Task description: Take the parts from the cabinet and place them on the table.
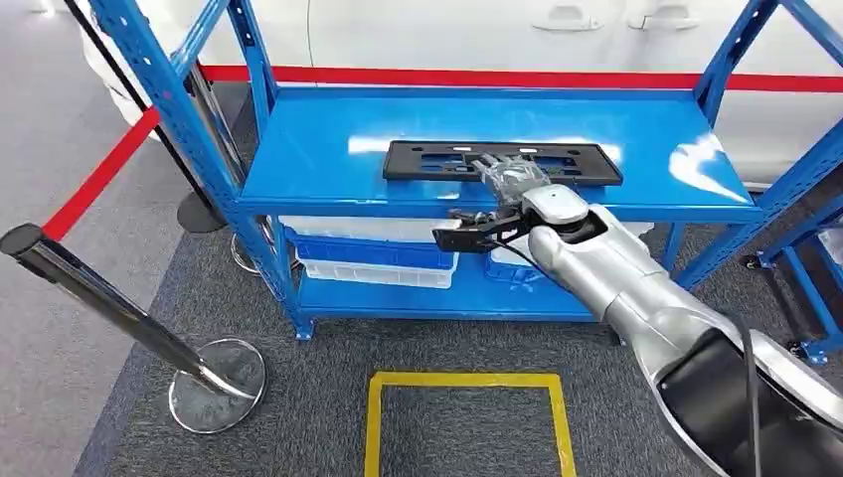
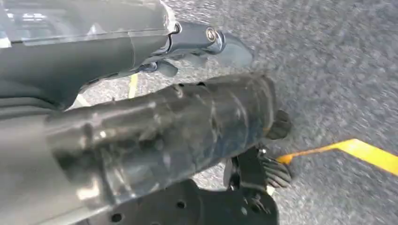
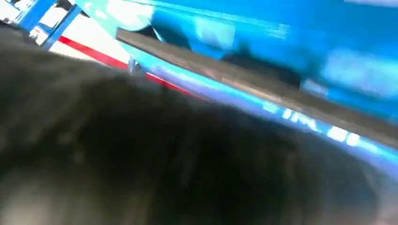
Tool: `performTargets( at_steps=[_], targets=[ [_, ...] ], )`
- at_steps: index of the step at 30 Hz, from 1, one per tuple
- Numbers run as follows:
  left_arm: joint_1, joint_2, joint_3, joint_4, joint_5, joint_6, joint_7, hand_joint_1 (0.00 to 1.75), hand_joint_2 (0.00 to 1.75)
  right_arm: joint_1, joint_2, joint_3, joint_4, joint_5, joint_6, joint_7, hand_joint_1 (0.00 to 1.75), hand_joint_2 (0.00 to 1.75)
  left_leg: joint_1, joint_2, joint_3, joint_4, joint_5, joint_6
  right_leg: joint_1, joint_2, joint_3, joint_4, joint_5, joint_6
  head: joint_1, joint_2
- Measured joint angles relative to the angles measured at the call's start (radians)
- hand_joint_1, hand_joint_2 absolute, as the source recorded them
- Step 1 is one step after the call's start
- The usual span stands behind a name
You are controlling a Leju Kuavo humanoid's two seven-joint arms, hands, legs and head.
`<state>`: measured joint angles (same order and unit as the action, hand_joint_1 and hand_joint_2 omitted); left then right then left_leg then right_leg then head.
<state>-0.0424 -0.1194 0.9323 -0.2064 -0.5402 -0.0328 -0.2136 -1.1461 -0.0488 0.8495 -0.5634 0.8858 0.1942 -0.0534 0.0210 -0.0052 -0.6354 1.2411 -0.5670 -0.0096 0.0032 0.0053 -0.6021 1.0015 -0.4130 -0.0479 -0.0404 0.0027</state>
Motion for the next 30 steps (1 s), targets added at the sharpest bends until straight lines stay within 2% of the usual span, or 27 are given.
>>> performTargets(
  at_steps=[1,2,3,4,5,6,7,8,9,11,12,13,14,16,17,18,19,21,22,23,24,26,27,28,30],
  targets=[
    [0.000,0.000,0.000,0.000,0.000,0.000,0.000,0.00,0.00,0.003,0.000,0.000,0.000,-0.003,0.000,0.002,0.00,0.00,0.000,0.000,-0.045,0.054,-0.030,-0.006,0.001,0.001,0.008,0.001,-0.008,0.001,0.000,0.000],
    [0.001,0.000,0.001,0.000,0.000,0.000,0.000,0.00,0.00,0.007,0.000,0.000,0.000,-0.005,0.000,0.003,0.00,0.00,0.000,0.000,-0.073,0.072,-0.038,-0.008,0.001,0.002,0.018,0.002,-0.017,0.001,0.000,0.000],
    [0.001,0.002,0.003,0.000,0.000,0.000,0.000,0.00,0.00,0.008,-0.001,0.001,0.001,-0.005,0.000,0.006,0.00,0.00,0.000,0.000,-0.080,0.052,-0.023,-0.008,0.000,0.003,0.030,0.003,-0.027,0.003,0.000,0.000],
    [0.004,0.002,0.005,0.000,0.000,0.000,0.000,0.00,0.00,0.007,-0.002,0.002,0.002,-0.005,-0.001,0.008,0.00,0.00,0.000,0.001,-0.069,-0.010,0.023,-0.010,-0.001,0.004,0.045,0.006,-0.040,0.006,0.000,0.000],
    [0.007,0.002,0.005,0.000,0.000,0.000,0.000,0.00,0.00,0.006,-0.004,0.002,0.003,-0.006,-0.002,0.011,0.00,0.00,0.000,0.001,-0.047,-0.089,0.082,-0.010,-0.002,0.004,0.059,0.009,-0.052,0.009,0.000,0.000],
    [0.009,0.004,0.005,0.000,0.000,0.000,0.000,0.00,0.00,0.006,-0.007,0.002,0.004,-0.009,-0.003,0.012,0.00,0.00,0.000,0.002,-0.025,-0.175,0.159,-0.006,-0.003,0.003,0.071,0.012,-0.066,0.015,0.000,0.000],
    [0.014,0.004,0.006,0.000,-0.001,0.000,0.000,0.00,0.00,0.006,-0.013,0.002,0.008,-0.013,-0.005,0.015,0.00,0.00,-0.009,0.000,-0.021,-0.207,0.181,-0.004,-0.001,0.004,0.078,0.018,-0.075,0.020,0.001,0.000],
    [0.010,0.004,0.008,0.000,-0.002,0.000,0.000,0.00,0.00,0.003,-0.017,0.002,0.010,-0.017,-0.008,0.015,0.00,0.00,-0.013,0.000,-0.014,-0.213,0.144,0.013,0.002,0.005,0.069,0.019,-0.080,0.027,0.000,0.000],
    [0.008,0.004,0.010,0.000,-0.003,0.000,0.000,0.00,0.00,0.003,-0.022,0.002,0.011,-0.017,-0.008,0.015,0.00,0.00,-0.013,-0.002,-0.015,-0.211,0.165,0.021,0.002,0.003,0.070,0.018,-0.086,0.034,0.001,0.000],
    [0.007,0.004,0.013,0.000,-0.003,0.000,0.000,0.00,0.00,0.000,-0.031,0.002,0.013,-0.019,-0.011,0.015,0.00,0.00,-0.011,-0.001,-0.002,-0.216,0.155,0.035,0.004,0.004,0.081,0.025,-0.090,0.042,0.000,0.000],
    [0.009,0.003,0.014,0.000,-0.003,0.000,0.000,0.00,0.00,0.000,-0.032,0.002,0.013,-0.019,-0.012,0.015,0.00,0.00,-0.007,0.000,0.010,-0.221,0.154,0.039,0.000,0.002,0.075,0.035,-0.099,0.047,0.001,0.000],
    [0.009,0.003,0.015,0.000,-0.003,0.002,0.003,0.00,0.00,-0.002,-0.040,0.002,0.014,-0.019,-0.014,0.015,0.00,0.00,-0.007,0.000,0.019,-0.223,0.150,0.044,-0.002,0.000,0.063,0.071,-0.108,0.054,0.002,0.000],
    [0.008,0.003,0.016,0.000,-0.003,0.003,0.006,0.00,0.00,-0.004,-0.040,0.002,0.015,-0.019,-0.016,0.015,0.00,0.00,-0.007,0.000,0.023,-0.223,0.147,0.048,-0.004,0.000,0.027,0.132,-0.126,0.059,0.002,0.000],
    [0.003,0.003,0.021,0.000,-0.001,0.003,0.008,0.00,0.00,0.002,-0.045,0.002,0.021,-0.019,-0.016,0.014,0.00,0.00,-0.007,-0.001,0.031,-0.223,0.137,0.052,-0.010,0.000,-0.065,0.267,-0.181,0.065,0.001,0.000],
    [0.002,0.003,0.023,0.000,0.000,0.003,0.009,0.00,0.00,0.009,-0.046,0.002,0.025,-0.019,-0.016,0.013,0.00,0.00,-0.007,-0.003,0.037,-0.222,0.131,0.052,-0.011,0.000,-0.103,0.308,-0.196,0.068,0.001,0.000],
    [0.002,0.003,0.023,0.000,0.002,0.003,0.009,0.00,0.00,0.014,-0.048,0.002,0.028,-0.019,-0.017,0.013,0.00,0.00,-0.007,-0.005,0.045,-0.222,0.124,0.051,-0.014,0.000,-0.119,0.304,-0.184,0.066,0.001,0.000],
    [0.002,0.003,0.023,0.000,0.003,0.003,0.010,0.00,0.00,0.016,-0.048,0.002,0.030,-0.019,-0.017,0.013,0.00,0.00,-0.007,-0.006,0.057,-0.222,0.116,0.049,-0.016,0.000,-0.114,0.258,-0.137,0.066,0.001,0.000],
    [0.004,0.003,0.023,0.000,-0.003,0.003,0.010,0.00,0.00,0.015,-0.049,0.002,0.032,-0.019,-0.018,0.012,0.00,0.00,-0.008,-0.006,0.083,-0.222,0.098,0.045,-0.014,0.000,-0.065,0.092,0.003,0.055,0.001,0.000],
    [0.007,0.003,0.024,0.000,-0.009,0.003,0.008,0.00,0.00,0.017,-0.051,0.002,0.034,-0.019,-0.019,0.011,0.00,0.00,-0.006,-0.005,0.083,-0.226,0.091,0.041,-0.011,0.001,-0.051,0.049,0.029,0.049,0.001,0.000],
    [0.002,0.002,0.023,0.000,-0.018,0.003,0.004,0.00,0.00,0.015,-0.052,0.002,0.040,-0.017,-0.021,0.007,0.00,0.00,-0.007,-0.008,0.088,-0.224,0.091,0.037,0.001,-0.002,-0.064,0.046,-0.016,0.045,0.002,0.000],
    [-0.002,0.002,0.023,0.000,-0.019,0.003,0.004,0.00,0.00,0.016,-0.052,0.002,0.040,-0.017,-0.021,0.005,0.00,0.00,-0.009,-0.007,0.087,-0.221,0.084,0.027,0.003,0.001,-0.052,0.030,0.017,0.037,0.004,0.000],
    [0.000,0.002,0.024,0.000,-0.023,0.001,0.004,0.00,0.00,0.016,-0.052,0.002,0.042,-0.017,-0.022,0.002,0.00,0.00,-0.012,-0.008,0.095,-0.209,0.088,0.017,-0.002,0.001,-0.043,0.029,0.014,0.027,0.003,0.000],
    [-0.001,0.004,0.024,0.000,-0.021,0.002,0.005,0.00,0.00,0.015,-0.052,0.002,0.042,-0.017,-0.023,0.002,0.00,0.00,-0.010,-0.007,0.090,-0.202,0.077,0.014,-0.008,-0.001,-0.033,0.021,0.015,0.024,0.005,0.000],
    [-0.001,0.004,0.024,0.000,-0.021,0.002,0.005,0.00,0.00,0.013,-0.052,0.002,0.043,-0.017,-0.023,0.001,0.00,0.00,-0.009,-0.003,0.085,-0.175,0.060,0.013,-0.007,-0.002,-0.027,0.018,0.015,0.019,0.004,0.000],
    [-0.002,0.003,0.026,0.000,-0.018,0.000,0.008,0.00,0.00,0.011,-0.050,0.002,0.044,-0.017,-0.024,-0.004,0.00,0.00,-0.006,-0.001,0.020,-0.050,-0.005,0.006,-0.005,0.000,-0.027,0.019,0.012,0.010,0.004,0.000]
  ],
)
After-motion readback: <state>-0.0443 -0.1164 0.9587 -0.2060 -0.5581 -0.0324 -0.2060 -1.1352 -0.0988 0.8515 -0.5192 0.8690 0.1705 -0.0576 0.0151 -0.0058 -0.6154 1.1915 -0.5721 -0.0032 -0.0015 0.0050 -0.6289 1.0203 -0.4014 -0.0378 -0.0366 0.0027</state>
